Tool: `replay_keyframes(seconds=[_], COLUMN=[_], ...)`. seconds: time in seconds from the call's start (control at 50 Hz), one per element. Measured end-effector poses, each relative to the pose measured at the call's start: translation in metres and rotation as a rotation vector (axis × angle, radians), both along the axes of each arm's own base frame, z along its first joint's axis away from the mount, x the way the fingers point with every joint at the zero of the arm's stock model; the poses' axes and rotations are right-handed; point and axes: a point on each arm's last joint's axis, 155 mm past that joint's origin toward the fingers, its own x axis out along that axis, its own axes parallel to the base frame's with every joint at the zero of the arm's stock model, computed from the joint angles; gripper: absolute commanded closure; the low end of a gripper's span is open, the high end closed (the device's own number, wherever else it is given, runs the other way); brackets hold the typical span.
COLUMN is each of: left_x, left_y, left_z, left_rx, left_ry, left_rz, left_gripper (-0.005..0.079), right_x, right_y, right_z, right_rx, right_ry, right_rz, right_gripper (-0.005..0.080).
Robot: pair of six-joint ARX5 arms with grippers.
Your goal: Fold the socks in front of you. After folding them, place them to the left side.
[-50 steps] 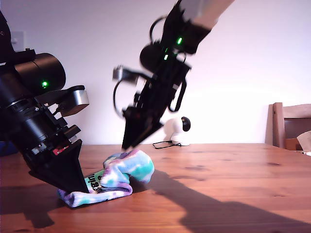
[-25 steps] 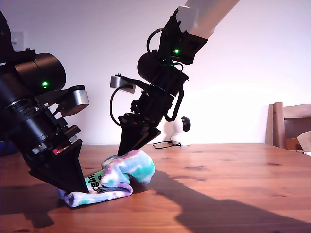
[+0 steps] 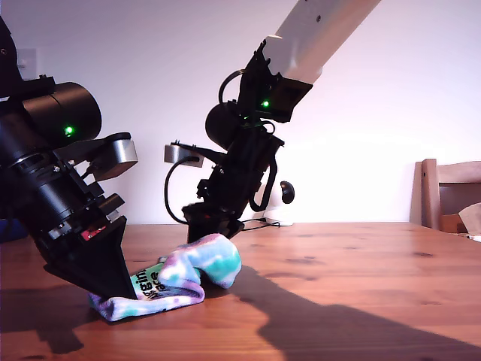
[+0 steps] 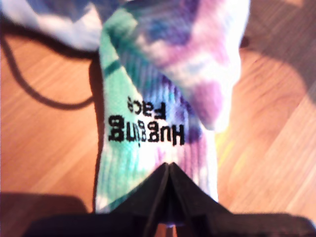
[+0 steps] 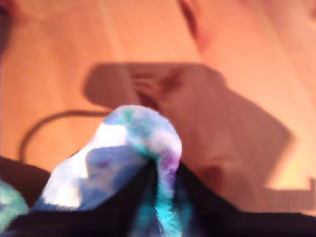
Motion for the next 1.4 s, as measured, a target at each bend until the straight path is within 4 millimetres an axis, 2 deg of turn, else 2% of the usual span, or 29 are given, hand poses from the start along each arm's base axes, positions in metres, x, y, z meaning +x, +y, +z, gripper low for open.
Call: replay_keyframes(seconds=[0.18, 0.38, 0.72, 0.8, 0.9, 1.06, 1.16, 1.3, 1.4], left_x=[0.002, 0.003, 0.004, 0.004, 0.004, 0.004, 0.004, 0.004, 0.004], left_y=[0.002, 0.004, 0.007, 0.007, 0.007, 0.007, 0.007, 0.007, 0.007], left_z=[0.0, -0.001, -0.002, -0.001, -0.002, -0.002, -0.002, -0.002, -0.002], left_rx=[0.021, 0.038, 0.061, 0.066, 0.071, 0.072, 0.072, 0.072, 0.072], left_ry=[-0.01, -0.02, -0.026, -0.028, -0.031, -0.031, -0.031, -0.03, -0.03], left_rz=[0.004, 0.008, 0.014, 0.015, 0.015, 0.015, 0.015, 0.015, 0.015], left_gripper=[0.0764, 0.0764, 0.0764, 0.0764, 0.0764, 0.0764, 0.0764, 0.0764, 0.0764], right_x=[0.011, 0.029, 0.054, 0.059, 0.061, 0.068, 0.073, 0.087, 0.1], right_y=[-0.017, -0.047, -0.106, -0.114, -0.118, -0.12, -0.118, -0.113, -0.108], right_z=[0.007, 0.021, 0.02, 0.02, 0.02, 0.023, 0.028, 0.051, 0.073], right_rx=[-0.091, -0.189, -0.279, -0.286, -0.287, -0.279, -0.27, -0.22, -0.176], right_ry=[-0.038, -0.079, -0.089, -0.093, -0.091, -0.115, -0.139, -0.181, -0.224], right_rz=[-0.045, -0.104, -0.221, -0.239, -0.247, -0.261, -0.267, -0.311, -0.334], right_gripper=[0.0762, 0.0762, 0.0762, 0.0762, 0.0733, 0.0608, 0.0592, 0.0591, 0.055])
